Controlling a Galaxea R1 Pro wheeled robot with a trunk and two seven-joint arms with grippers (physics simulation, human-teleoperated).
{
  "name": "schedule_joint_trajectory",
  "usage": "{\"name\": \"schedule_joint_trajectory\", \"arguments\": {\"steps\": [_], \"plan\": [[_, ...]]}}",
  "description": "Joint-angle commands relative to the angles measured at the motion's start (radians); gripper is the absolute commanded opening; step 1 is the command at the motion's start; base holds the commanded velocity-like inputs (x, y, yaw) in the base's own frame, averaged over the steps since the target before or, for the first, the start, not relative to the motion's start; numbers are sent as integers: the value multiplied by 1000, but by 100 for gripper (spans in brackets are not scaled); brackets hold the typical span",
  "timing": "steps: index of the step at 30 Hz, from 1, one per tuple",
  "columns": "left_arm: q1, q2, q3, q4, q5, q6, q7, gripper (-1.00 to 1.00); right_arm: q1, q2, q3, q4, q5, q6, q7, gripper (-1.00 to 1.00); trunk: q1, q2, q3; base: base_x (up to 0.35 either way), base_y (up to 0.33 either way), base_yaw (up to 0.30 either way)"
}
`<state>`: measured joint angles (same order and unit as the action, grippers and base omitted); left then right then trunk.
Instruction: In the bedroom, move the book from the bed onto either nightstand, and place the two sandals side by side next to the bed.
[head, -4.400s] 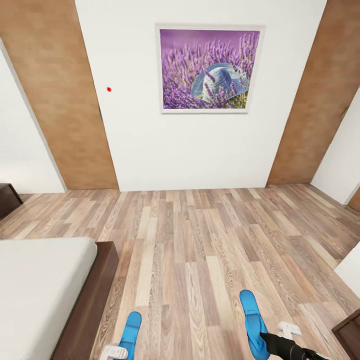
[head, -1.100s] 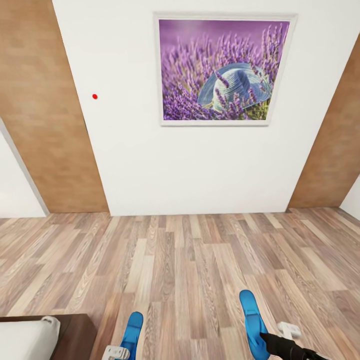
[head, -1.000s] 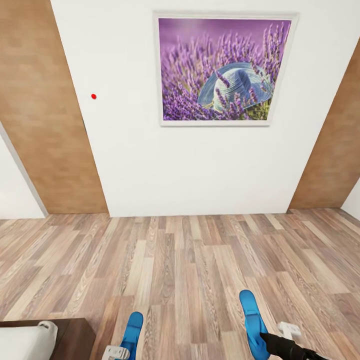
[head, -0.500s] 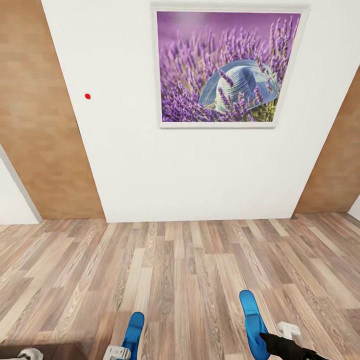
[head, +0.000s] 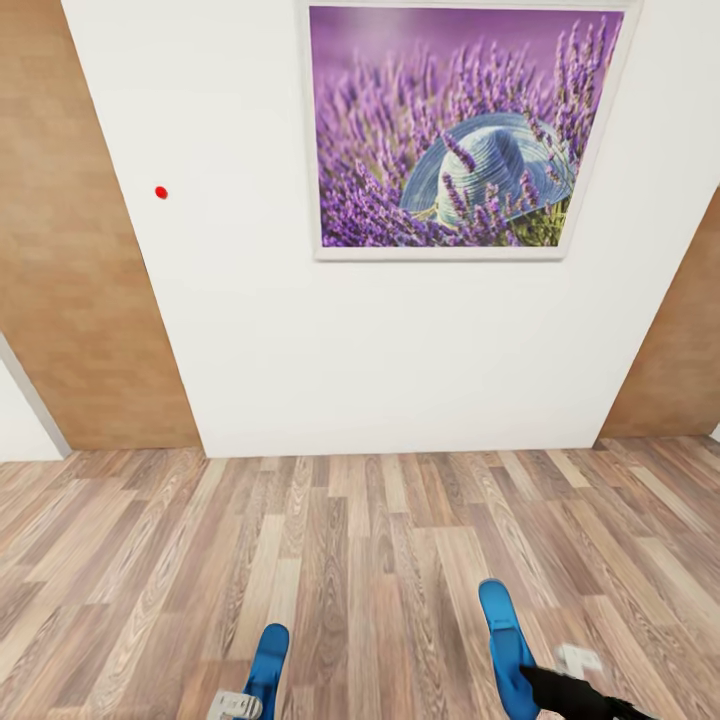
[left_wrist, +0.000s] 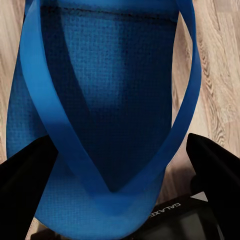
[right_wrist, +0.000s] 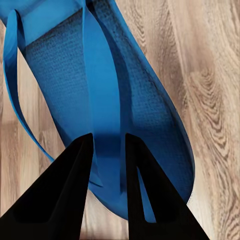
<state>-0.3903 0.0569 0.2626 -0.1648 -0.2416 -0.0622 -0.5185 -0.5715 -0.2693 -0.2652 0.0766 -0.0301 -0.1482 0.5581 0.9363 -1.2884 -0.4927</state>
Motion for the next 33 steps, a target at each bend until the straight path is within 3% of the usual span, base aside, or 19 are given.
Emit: {"name": "schedule_joint_trajectory", "arguments": {"steps": [1,33], "plan": [[-1,0,7,1,-10,-6,-3,-100,-2,-1,-3,5,-5,-5,6,-100,1,-1,-1,291,0,0],[-1,0,7,1,-10,-6,-3,-100,-2,-1,-3,5,-5,-5,6,-100,1,-1,-1,291,0,0]]}}
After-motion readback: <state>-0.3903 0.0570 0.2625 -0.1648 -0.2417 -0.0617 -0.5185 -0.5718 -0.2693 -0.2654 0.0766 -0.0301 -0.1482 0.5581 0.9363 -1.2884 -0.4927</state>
